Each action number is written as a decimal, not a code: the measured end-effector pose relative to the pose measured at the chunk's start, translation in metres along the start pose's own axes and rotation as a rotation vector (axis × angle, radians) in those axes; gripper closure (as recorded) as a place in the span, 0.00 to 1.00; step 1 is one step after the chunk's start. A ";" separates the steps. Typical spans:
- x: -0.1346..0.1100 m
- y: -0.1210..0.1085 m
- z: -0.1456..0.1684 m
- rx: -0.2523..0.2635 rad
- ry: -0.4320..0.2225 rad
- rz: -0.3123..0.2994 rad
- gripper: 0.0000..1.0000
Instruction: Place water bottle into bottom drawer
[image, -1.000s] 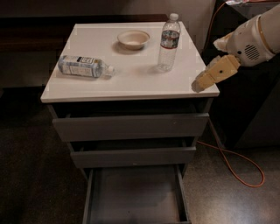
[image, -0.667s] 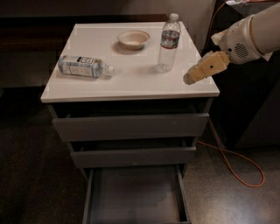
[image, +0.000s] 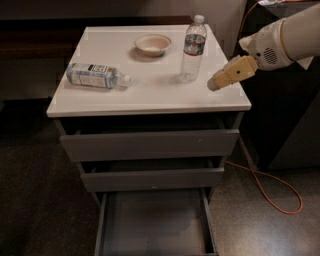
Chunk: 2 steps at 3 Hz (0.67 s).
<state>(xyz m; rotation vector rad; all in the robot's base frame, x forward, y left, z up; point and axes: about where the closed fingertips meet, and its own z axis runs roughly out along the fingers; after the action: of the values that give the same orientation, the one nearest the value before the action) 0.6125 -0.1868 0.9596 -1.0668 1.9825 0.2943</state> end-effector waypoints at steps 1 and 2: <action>-0.007 -0.028 0.023 0.018 -0.033 0.033 0.00; -0.022 -0.049 0.045 0.019 -0.067 0.061 0.00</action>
Offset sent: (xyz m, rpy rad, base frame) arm 0.1141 0.0163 0.0042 0.1415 -0.0343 -0.0618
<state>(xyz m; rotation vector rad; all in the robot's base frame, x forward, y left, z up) 0.6820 -0.1790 0.9569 -0.9731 1.9562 0.3392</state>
